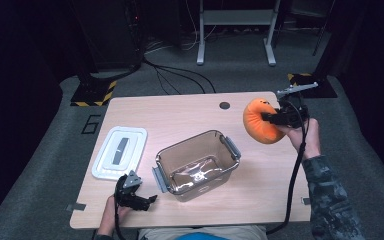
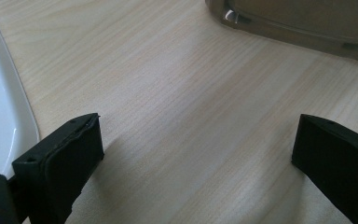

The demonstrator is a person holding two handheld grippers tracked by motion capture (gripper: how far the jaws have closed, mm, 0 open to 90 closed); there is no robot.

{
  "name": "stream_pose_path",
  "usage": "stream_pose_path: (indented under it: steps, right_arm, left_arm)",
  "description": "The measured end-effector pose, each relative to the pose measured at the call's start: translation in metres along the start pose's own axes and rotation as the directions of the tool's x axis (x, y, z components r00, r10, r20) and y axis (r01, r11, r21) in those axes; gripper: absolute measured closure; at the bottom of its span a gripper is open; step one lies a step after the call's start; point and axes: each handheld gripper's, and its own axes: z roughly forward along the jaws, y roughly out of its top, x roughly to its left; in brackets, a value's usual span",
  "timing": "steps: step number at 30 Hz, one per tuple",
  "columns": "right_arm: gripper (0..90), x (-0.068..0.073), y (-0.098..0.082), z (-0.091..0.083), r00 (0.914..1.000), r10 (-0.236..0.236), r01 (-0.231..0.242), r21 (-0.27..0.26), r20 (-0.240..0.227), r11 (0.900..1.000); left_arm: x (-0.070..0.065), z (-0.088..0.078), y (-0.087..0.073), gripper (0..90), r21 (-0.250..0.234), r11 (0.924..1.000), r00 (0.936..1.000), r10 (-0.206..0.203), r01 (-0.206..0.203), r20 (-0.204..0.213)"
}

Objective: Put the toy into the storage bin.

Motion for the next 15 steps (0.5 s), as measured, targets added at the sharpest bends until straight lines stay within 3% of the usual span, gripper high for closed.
stream_pose_path:
  steps: [1, 9, 15]
  right_arm:
    - [64.6, 0.000, 0.001, -0.001, 0.9998, -0.020, 0.020, -0.004, -0.004, 1.000]
    - [64.4, 0.010, 0.010, -0.002, 0.9997, 0.008, -0.008, 0.004, -0.022, 1.000]
    - [64.2, 0.016, 0.016, -0.004, 0.9992, -0.002, 0.001, -0.005, -0.041, 1.000]
  left_arm:
    - [0.000, 0.000, 0.000, 1.5, 0.000, 1.0000, 1.0000, 0.000, 0.000, 0.000]
    - [0.000, 0.000, 0.000, 1.6, 0.000, 1.0000, 1.0000, 0.000, 0.000, 0.000]
    - [0.000, 0.000, 0.000, 1.6, 0.001, 1.0000, 1.0000, 0.002, -0.002, 0.000]
